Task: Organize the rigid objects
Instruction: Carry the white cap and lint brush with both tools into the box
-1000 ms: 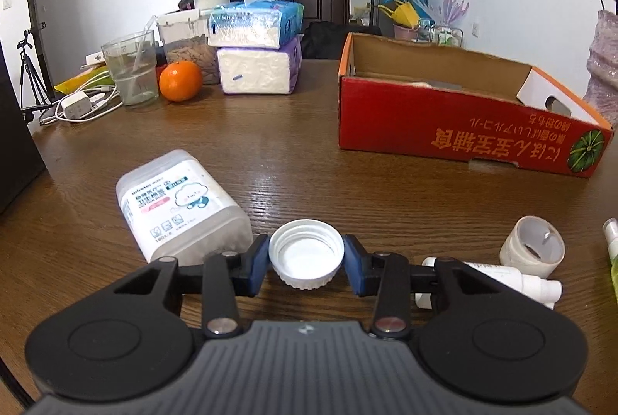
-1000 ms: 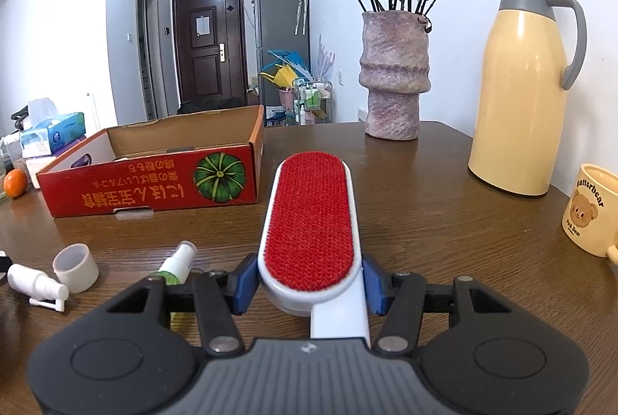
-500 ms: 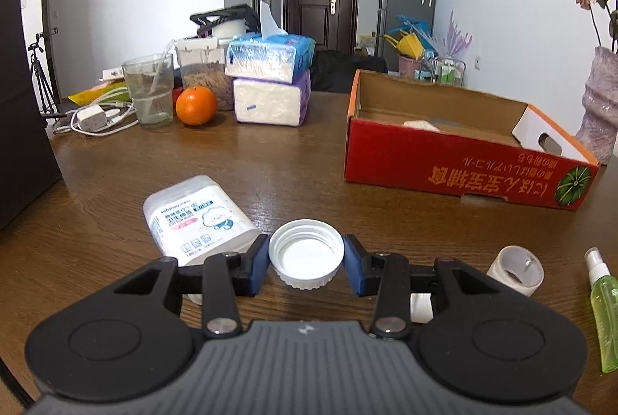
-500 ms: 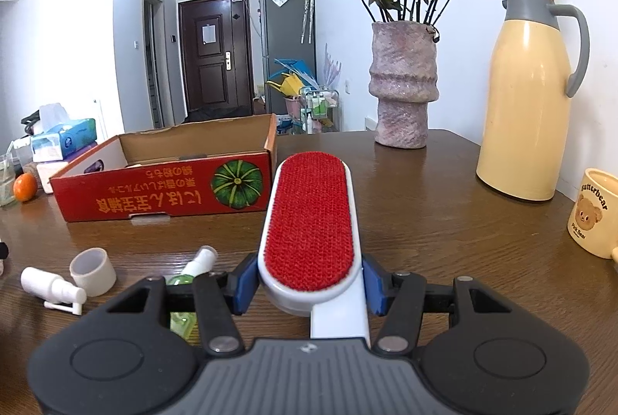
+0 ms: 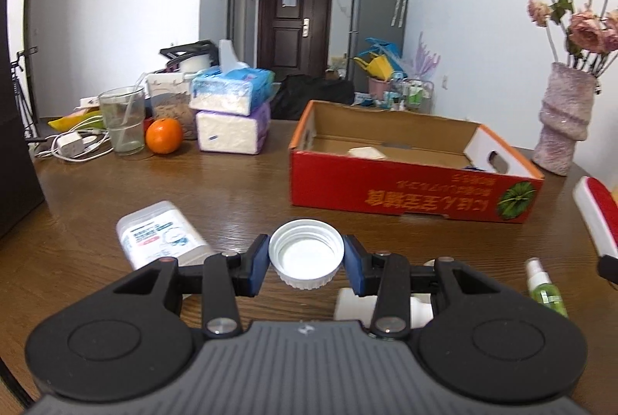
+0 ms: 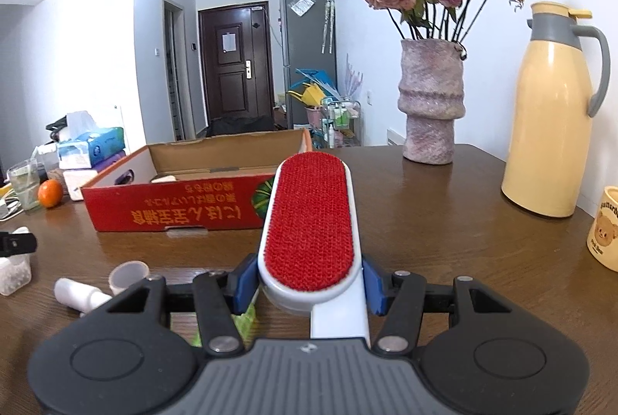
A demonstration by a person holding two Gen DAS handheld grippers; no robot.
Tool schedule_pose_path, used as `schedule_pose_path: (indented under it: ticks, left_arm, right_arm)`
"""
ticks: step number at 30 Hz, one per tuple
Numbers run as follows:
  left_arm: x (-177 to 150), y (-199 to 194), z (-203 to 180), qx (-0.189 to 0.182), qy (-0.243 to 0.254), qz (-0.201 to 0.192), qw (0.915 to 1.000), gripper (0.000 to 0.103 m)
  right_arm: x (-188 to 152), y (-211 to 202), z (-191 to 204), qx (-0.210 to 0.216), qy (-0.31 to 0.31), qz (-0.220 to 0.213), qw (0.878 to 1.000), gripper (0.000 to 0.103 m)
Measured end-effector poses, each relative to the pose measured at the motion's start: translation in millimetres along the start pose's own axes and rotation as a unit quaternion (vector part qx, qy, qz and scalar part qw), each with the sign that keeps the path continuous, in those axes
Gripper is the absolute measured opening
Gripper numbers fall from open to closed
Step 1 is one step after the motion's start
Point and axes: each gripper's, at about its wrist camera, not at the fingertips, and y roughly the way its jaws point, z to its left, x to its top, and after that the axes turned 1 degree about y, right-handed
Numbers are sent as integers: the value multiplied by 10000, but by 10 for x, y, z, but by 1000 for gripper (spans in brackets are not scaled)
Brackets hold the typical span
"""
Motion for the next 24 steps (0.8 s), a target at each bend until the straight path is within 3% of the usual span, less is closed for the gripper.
schedule_pose_path:
  ticks: [12, 24]
  left_arm:
    - [238, -92, -297, -299, 112, -243, 9992, 41]
    - [471, 55, -442, -318, -54, -384, 9987, 42]
  right_arm:
    - [242, 24, 282, 292, -133, -161, 9994, 54]
    - [446, 201, 468, 465, -112, -242, 9986, 54]
